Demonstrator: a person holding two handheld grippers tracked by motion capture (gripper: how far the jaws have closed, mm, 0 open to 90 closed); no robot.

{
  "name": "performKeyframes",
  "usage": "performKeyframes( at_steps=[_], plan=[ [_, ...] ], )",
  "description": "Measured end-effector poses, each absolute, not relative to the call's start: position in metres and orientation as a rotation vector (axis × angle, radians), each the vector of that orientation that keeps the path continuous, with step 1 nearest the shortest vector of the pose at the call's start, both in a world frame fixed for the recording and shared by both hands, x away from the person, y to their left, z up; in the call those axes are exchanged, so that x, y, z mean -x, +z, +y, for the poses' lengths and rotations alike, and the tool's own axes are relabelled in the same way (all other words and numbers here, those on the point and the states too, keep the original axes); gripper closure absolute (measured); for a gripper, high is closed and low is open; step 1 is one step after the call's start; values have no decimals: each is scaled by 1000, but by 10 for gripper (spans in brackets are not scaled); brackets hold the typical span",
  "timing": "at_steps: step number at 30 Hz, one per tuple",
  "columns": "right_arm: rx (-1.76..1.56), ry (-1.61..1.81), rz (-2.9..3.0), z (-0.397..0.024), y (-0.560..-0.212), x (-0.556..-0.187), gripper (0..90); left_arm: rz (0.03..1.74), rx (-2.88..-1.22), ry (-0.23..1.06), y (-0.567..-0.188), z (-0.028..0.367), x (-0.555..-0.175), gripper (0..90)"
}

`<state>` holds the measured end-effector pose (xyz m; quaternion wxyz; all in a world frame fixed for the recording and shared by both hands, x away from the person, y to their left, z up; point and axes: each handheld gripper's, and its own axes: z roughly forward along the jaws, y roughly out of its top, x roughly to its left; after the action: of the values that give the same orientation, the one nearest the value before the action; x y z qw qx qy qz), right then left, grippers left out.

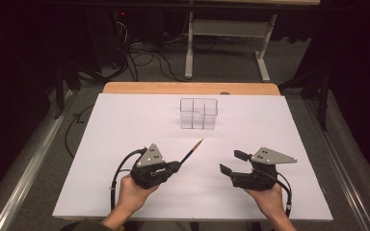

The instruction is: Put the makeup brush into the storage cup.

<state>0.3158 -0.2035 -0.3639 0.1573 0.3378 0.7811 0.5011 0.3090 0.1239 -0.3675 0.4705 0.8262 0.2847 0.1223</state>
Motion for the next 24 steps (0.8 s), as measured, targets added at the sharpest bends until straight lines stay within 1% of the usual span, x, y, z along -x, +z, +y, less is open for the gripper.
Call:
performKeyframes(
  at_steps=[19,24],
  plan=[
    [-932,1529,2301,-170,-363,-321,310,683,-2021,300,-367,120,-308,839],
    [-920,1557,2299,-166,-363,-321,332,661,-2034,308,-367,116,-307,838]
  ],
)
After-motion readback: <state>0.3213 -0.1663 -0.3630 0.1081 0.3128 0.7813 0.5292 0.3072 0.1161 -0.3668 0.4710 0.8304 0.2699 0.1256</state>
